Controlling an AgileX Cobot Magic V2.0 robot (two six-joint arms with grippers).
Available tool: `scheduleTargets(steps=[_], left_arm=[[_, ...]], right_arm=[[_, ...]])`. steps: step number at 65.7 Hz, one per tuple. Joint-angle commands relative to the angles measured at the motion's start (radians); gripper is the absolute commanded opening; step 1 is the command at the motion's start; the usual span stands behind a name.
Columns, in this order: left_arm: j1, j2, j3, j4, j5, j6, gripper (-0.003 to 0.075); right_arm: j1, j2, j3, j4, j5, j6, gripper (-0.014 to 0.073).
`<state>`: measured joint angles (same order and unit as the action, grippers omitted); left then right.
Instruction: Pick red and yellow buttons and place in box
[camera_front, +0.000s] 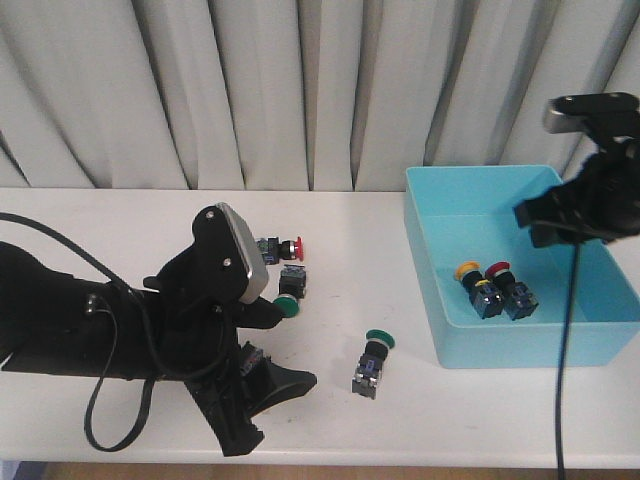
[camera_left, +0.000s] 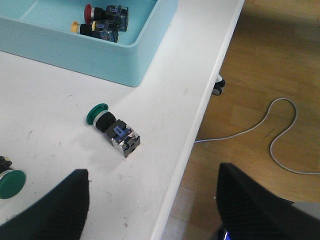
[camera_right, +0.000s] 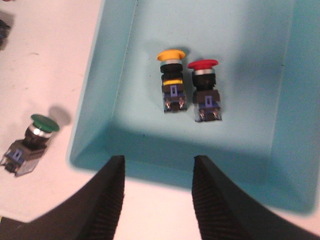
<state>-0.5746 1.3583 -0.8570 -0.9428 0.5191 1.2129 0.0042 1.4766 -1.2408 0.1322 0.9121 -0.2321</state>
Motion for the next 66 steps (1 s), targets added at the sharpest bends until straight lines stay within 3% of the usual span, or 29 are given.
scheduleTargets(steps=[1,24,45,54,66], left_arm=[[-0.003,-0.032,-0.032,-0.030,-0.033,-0.009,0.0513],[-0.003,-0.032,-0.032,-0.030,-0.035,-0.009,0.0513],[-0.003,-0.032,-0.032,-0.030,-0.038,-0.009,0.0491],[-0.003,-0.032,-0.032,-0.030,-0.060,-0.009,0.0398],[-0.003,-0.032,-0.032,-0.030,-0.069,-0.009,0.0177]], right_arm=[[0.001,-0.176,0.107,-0.007,-0.113,-0.026,0.0303],[0.000,-0.620,0.483,-0.027,-0.182,-0.025,0.0303],[0.000,-0.751,0.619,-0.026,-0.214,-0.025,0.0283],[0.000,-0.751,0.623,-0.019,-0.213,-0.025,0.0206],[0.000,-0.751,0.623,-0.019,-0.215,-0.025,0.0055]])
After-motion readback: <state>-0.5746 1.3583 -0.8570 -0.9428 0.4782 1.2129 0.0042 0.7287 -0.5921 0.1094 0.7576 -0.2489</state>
